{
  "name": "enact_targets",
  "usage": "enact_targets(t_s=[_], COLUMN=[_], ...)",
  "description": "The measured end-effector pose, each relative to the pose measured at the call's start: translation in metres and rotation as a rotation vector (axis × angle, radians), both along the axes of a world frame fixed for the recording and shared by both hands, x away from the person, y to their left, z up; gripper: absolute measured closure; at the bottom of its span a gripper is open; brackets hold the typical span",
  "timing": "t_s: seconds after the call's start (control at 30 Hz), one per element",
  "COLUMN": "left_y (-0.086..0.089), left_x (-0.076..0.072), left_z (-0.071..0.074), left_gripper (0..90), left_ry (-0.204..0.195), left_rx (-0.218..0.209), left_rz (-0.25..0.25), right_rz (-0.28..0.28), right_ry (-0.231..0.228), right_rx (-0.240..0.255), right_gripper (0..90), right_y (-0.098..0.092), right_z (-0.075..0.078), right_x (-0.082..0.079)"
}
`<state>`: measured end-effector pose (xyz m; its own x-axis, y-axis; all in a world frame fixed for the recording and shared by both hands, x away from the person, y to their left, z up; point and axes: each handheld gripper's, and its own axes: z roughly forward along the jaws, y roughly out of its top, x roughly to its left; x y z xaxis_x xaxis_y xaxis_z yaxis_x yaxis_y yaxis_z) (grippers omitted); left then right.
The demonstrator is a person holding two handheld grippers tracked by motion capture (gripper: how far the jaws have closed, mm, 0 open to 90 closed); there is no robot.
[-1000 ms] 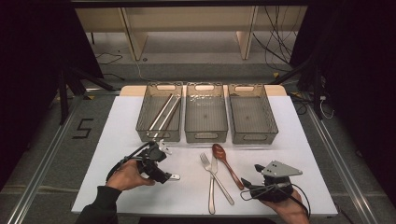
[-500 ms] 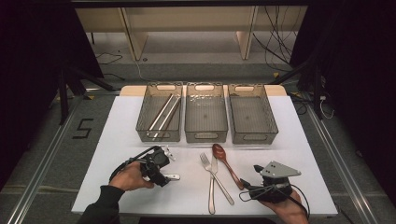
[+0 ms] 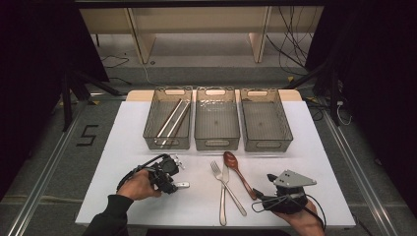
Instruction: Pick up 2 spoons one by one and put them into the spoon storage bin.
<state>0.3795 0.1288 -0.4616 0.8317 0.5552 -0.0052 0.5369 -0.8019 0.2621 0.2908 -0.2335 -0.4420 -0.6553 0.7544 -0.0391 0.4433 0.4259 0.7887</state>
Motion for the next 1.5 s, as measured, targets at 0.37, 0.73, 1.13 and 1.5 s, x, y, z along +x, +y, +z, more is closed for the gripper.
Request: enact_targets(t_s=[0.37,0.73,1.13,1.5], left_y=[0.003,0.008,0.012,0.014], left_x=[0.003,0.007,0.007,0.009], left_z=[0.0,0.003,0.018,0.036], left_gripper=[73.5,73.9,74.3,74.4], left_ry=[0.017,0.017,-0.037,-0.063], left_rx=[-0.021,-0.067,-0.173,-0.274], left_rz=[0.066,0.113,0.16,0.196], right_rz=[-0.002,-0.005,-0.007,-0.007], right_ry=[0.002,0.002,0.001,0.0], right_rx=[0.003,0.005,0.005,0.003], right_gripper=[32.5,32.5,32.5,32.5], right_y=[0.0,-0.001,-0.001,-0.001], right_z=[0.0,0.0,0.001,0.0], right_x=[0.0,0.0,0.0,0.0])
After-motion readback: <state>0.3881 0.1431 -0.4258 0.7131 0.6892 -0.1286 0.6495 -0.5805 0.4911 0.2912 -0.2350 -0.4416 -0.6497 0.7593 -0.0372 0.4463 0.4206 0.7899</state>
